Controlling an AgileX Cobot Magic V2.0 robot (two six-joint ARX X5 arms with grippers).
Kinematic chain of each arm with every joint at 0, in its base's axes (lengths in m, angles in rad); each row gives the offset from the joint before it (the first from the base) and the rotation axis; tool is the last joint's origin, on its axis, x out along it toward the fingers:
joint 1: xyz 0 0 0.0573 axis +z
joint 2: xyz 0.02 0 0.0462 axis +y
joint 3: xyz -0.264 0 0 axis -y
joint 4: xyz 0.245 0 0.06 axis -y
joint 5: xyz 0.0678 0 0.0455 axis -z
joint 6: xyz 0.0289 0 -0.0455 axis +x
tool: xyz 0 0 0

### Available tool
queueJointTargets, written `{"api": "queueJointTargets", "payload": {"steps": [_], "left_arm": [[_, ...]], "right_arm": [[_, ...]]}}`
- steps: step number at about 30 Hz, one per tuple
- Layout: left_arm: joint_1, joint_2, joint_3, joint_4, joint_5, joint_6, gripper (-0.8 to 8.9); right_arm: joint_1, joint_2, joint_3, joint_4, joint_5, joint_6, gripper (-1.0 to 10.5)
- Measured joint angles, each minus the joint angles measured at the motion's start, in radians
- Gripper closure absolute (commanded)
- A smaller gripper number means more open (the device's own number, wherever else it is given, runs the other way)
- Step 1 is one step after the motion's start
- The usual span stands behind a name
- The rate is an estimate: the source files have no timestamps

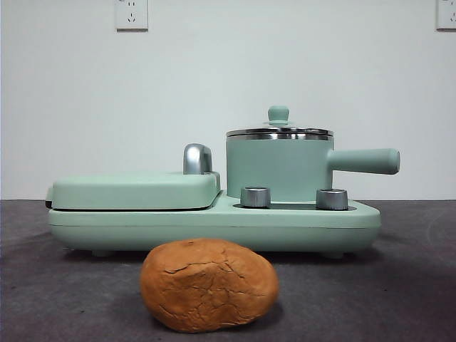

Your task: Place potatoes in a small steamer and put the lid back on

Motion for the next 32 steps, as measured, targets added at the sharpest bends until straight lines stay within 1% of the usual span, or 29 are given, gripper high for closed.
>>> {"api": "queueJointTargets", "payload": {"steps": [3, 6, 10, 13, 14, 16, 19, 22, 24, 26, 28, 31, 32], "left_arm": [[0.000, 0.000, 0.006, 0.001, 0.000, -0.028, 8.07], [-0.001, 0.003, 0.060, -0.041, 0.000, -0.040, 8.05], [-0.001, 0.047, 0.203, -0.146, 0.000, -0.035, 8.05], [-0.001, 0.128, 0.319, -0.239, 0.011, -0.008, 8.05], [-0.001, 0.164, 0.359, -0.261, 0.031, 0.008, 8.05], [-0.001, 0.235, 0.433, -0.286, 0.084, 0.045, 8.05], [-0.001, 0.344, 0.546, -0.321, 0.169, 0.101, 8.06], [-0.005, 0.455, 0.646, -0.376, 0.247, 0.160, 8.06], [-0.022, 0.529, 0.700, -0.423, 0.287, 0.211, 8.06], [-0.048, 0.592, 0.737, -0.460, 0.307, 0.263, 8.06], [-0.085, 0.648, 0.768, -0.490, 0.312, 0.315, 8.06], [-0.167, 0.715, 0.799, -0.537, 0.312, 0.421, 8.06], [-0.194, 0.729, 0.805, -0.549, 0.312, 0.451, 8.06]], "right_arm": [[0.000, 0.000, 0.004, 0.037, -0.050, 0.062, 9.3], [0.000, 0.000, 0.044, 0.030, -0.108, 0.087, 9.3], [0.000, 0.004, 0.149, -0.002, -0.130, 0.090, 9.3], [0.000, 0.033, 0.235, -0.057, -0.130, 0.071, 9.3], [0.000, 0.051, 0.265, -0.085, -0.134, 0.058, 9.3], [0.000, 0.097, 0.322, -0.144, -0.155, 0.023, 9.3], [0.002, 0.178, 0.411, -0.243, -0.203, -0.048, 9.3], [0.019, 0.267, 0.496, -0.352, -0.246, -0.137, 9.3], [0.050, 0.324, 0.552, -0.429, -0.262, -0.216, 9.3], [0.082, 0.363, 0.592, -0.481, -0.262, -0.288, 9.3], [0.130, 0.401, 0.631, -0.534, -0.261, -0.380, 9.3], [0.206, 0.446, 0.668, -0.584, -0.256, -0.504, 9.3], [0.229, 0.458, 0.675, -0.596, -0.245, -0.534, 9.3]]}}
